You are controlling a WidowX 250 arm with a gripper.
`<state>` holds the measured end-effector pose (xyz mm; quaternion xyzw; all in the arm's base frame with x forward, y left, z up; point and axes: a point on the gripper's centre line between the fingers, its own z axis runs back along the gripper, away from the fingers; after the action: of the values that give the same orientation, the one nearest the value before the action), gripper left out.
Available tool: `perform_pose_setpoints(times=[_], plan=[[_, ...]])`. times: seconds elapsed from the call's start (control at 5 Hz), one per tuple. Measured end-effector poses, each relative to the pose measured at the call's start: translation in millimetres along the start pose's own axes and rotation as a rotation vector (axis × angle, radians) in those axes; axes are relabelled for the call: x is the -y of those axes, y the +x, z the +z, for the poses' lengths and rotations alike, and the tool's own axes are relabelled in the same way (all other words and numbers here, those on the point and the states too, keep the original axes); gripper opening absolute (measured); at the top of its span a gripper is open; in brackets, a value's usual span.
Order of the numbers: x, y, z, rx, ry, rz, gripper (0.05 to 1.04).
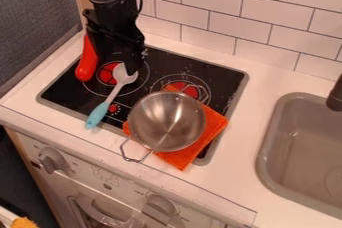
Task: Put the hotdog into the silver pot
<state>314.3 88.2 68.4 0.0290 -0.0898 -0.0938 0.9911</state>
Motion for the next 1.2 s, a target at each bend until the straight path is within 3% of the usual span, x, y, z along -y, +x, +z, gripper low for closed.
perform_pose_setpoints(times=[0.2,0.4,0.8,1.0,1.2], plan=[[1,-3,-9,-0.026,-0.013,0.010,1.000],[-16,-7,-16,-0.053,0.002,0.109,1.000],[-77,-22,-6,-0.055,0.073,0.366,1.000],[-84,-29,-44,-0.098,0.047,0.453,1.000],[-92,-18,-68,-0.094,0.037,0.470,1.001]])
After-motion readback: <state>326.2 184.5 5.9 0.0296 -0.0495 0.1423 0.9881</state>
